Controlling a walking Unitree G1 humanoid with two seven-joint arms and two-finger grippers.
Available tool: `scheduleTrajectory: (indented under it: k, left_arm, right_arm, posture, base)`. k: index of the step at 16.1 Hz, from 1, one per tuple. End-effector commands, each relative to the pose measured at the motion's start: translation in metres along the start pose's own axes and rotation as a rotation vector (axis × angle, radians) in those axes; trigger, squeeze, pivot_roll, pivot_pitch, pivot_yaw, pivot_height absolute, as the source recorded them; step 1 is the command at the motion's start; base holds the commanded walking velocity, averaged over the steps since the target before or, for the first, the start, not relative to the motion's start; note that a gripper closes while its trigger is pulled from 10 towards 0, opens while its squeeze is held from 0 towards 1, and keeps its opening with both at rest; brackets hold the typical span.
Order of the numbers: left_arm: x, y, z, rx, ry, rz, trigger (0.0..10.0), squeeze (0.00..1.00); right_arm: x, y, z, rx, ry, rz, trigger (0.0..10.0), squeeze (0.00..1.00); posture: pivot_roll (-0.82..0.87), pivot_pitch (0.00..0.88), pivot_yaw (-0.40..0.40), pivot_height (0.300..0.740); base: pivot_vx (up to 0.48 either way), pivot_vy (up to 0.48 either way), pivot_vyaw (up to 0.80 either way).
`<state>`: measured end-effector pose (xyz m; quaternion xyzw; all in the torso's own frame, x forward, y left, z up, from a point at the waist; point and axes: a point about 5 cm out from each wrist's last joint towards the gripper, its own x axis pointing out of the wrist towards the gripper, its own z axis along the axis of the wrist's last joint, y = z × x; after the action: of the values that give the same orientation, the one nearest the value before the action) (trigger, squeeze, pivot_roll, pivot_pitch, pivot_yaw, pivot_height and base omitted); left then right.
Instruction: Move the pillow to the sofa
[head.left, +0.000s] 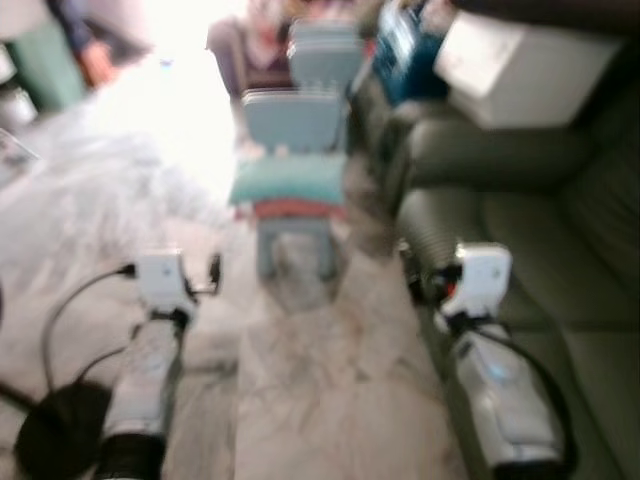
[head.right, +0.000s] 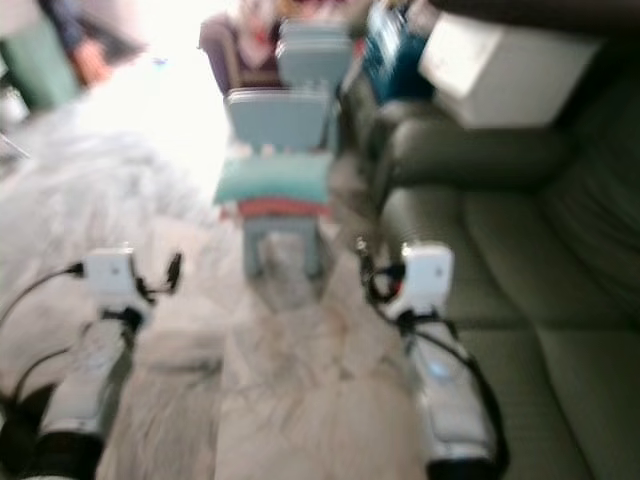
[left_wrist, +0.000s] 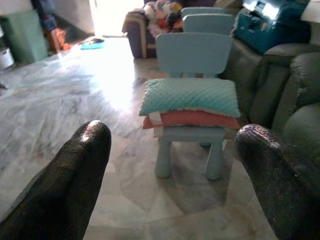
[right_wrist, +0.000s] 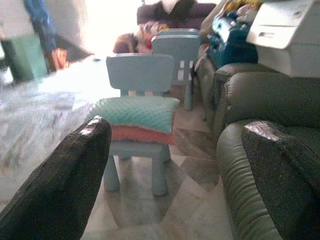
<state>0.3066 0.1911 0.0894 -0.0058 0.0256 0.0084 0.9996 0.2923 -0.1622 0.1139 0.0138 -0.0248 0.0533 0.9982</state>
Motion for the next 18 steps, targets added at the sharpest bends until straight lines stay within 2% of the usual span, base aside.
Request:
scheduleTrajectory:
  k: [1, 11, 12, 14, 16, 18]
  left_arm:
    - [0.0005, 0.009, 0.0053, 0.019, -0.017, 0.025, 10.0, 0.0]
    - [-0.0011, 0.0081, 0.0021, 0.016, -0.005, 0.029, 10.0, 0.0]
    - [-0.0013, 0.0094, -0.0016, -0.022, 0.015, 0.059, 10.0, 0.0]
    - [0.0001, 0.0095, -0.002, -0.004, 0.021, 0.091, 10.0, 0.0]
    - [0.0015, 0.0073, -0.0029, -0.045, 0.033, 0.083, 10.0, 0.0]
    - [0.0021, 0.0064, -0.0036, -0.05, 0.045, 0.07, 10.0, 0.0]
  right_arm:
    - [0.0041, 0.0067, 0.0074, 0.009, -0.028, 0.019, 10.0, 0.0]
    - [0.0027, 0.0075, 0.0066, 0.007, -0.022, 0.026, 10.0, 0.0]
    - [0.0024, 0.0078, 0.0063, 0.007, -0.021, 0.027, 10.0, 0.0]
    - [0.0021, 0.0076, 0.006, 0.007, -0.019, 0.026, 10.0, 0.0]
    - [0.0018, 0.0073, 0.0056, 0.008, -0.016, 0.023, 10.0, 0.0]
    - [0.0011, 0.0076, 0.0052, 0.009, -0.016, 0.02, 10.0, 0.0]
  posture:
    - [-0.1, 0.061, -0.021, 0.74]
    - [-0.1, 0.066, -0.027, 0.74]
    - [-0.1, 0.067, -0.027, 0.74]
    - [-0.1, 0.069, -0.027, 0.74]
    - [-0.1, 0.069, -0.026, 0.74]
    - [-0.1, 0.069, -0.023, 0.74]
  base:
    - [0.442, 0.0, 0.0]
    - [0.43, 0.0, 0.0]
    - [0.0, 0.0, 0.0]
    - [0.0, 0.0, 0.0]
    - [0.0, 0.0, 0.0]
    - [0.0, 0.377, 0.0]
